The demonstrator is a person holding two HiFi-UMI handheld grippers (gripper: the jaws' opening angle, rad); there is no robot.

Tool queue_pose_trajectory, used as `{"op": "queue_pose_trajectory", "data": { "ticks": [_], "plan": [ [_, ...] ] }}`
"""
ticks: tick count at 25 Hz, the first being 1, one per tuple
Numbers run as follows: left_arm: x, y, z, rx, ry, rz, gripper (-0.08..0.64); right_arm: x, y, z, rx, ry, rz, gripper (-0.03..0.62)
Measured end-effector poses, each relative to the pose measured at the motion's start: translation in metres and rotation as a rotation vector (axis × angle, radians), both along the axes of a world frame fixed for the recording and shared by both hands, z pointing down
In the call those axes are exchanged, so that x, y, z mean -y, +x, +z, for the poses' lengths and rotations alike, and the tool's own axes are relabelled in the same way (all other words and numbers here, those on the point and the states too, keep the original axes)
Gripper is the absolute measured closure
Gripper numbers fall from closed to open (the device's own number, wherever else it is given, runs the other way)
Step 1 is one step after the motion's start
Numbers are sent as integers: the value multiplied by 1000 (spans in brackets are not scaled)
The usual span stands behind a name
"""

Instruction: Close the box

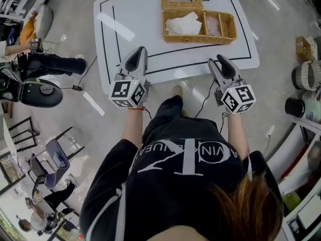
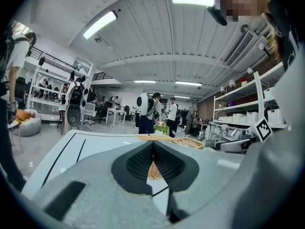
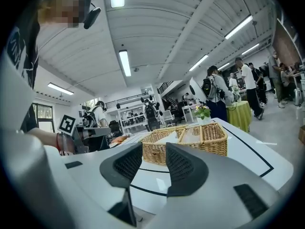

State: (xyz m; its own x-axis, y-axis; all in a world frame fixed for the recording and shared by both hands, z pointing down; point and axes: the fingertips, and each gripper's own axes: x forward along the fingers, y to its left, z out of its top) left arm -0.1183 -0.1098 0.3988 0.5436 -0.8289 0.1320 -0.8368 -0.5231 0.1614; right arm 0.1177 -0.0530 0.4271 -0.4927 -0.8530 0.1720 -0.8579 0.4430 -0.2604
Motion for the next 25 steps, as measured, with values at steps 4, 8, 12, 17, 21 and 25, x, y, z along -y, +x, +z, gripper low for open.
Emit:
{"op": "queue_pose_trajectory", "data": {
  "ticks": [4,8,12,17,21,25],
  "plan": [
    [29,8,3,-12,-2,23,549,21,1,-3,-17,-4,7,439],
    [57,10,6,-23,-2,39,549,43,-1,-7,-50,-4,4,439],
    [83,7,3,-23,11,48,549,67,-6,-14,-77,-3,4,439],
    [108,-5,0,-27,24,29,549,92,-14,-30,-117,-8,-33,437],
    [112,-1,7,-34,7,21,549,105,-12,-29,-135,-47,-51,439],
    [123,4,7,-20,17,2,549,129,-9,-29,-176,-79,-61,439]
  ]
}}
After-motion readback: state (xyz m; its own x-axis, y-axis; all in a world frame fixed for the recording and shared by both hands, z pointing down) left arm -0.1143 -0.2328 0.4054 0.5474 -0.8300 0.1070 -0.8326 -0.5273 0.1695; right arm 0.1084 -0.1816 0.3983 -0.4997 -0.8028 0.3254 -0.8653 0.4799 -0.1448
